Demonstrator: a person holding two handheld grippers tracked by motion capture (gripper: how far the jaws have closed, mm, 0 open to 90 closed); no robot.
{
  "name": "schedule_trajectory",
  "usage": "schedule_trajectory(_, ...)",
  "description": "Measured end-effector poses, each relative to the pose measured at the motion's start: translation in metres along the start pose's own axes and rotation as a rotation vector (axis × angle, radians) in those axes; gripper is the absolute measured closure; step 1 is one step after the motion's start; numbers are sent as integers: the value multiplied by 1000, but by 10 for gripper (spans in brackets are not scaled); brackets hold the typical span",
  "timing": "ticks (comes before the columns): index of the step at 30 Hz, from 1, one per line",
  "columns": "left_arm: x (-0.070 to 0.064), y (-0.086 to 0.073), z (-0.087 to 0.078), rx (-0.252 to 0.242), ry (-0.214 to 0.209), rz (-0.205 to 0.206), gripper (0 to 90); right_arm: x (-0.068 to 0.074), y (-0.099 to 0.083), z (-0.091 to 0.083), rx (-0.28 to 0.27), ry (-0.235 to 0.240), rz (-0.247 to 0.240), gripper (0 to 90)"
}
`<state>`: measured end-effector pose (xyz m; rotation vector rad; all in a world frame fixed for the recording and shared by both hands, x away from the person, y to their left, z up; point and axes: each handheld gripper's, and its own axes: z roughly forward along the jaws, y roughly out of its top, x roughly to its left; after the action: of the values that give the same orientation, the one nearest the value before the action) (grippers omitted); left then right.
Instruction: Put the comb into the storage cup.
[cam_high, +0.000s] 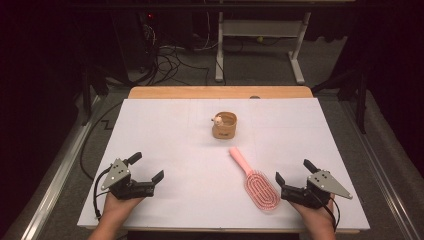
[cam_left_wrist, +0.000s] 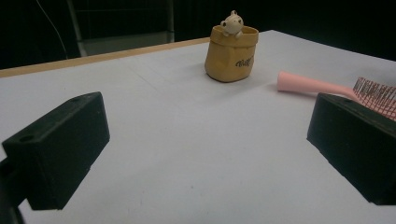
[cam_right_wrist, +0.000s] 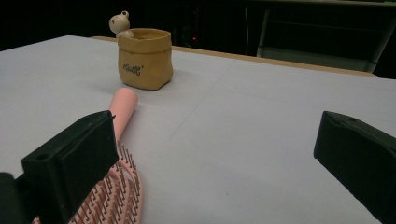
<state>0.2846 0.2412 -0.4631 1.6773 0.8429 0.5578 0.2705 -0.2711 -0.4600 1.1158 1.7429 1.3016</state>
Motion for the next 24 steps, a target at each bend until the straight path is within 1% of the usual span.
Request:
schedule_trajectory(6,-1,0,0,-3,3,8,0,2,0,1,7,6,-14,4)
schedule_trajectory(9,0,0,0,2,-5,-5,0,3,1,1,9,7,-16,4)
schedule_trajectory(11,-1,0,0,-3,-5,-1,1,3,1,1,14,8,-18,4)
schedule_trajectory(14,-1,0,0,-2,-6,3,1,3,1,2,28,10,-22,4)
schedule_trajectory(16,-2,0,0,-5,-9,5,1,5,1,3,57,5,-39,4)
schedule_trajectory(17,-2,0,0,-5,-9,5,0,5,1,3,57,5,-39,4)
schedule_trajectory(19,-3,0,0,-5,-5,16,0,5,1,5,81,2,-42,4)
schedule_trajectory(24,-2,-1,1,1,-6,12,0,4,1,4,95,-6,-37,4)
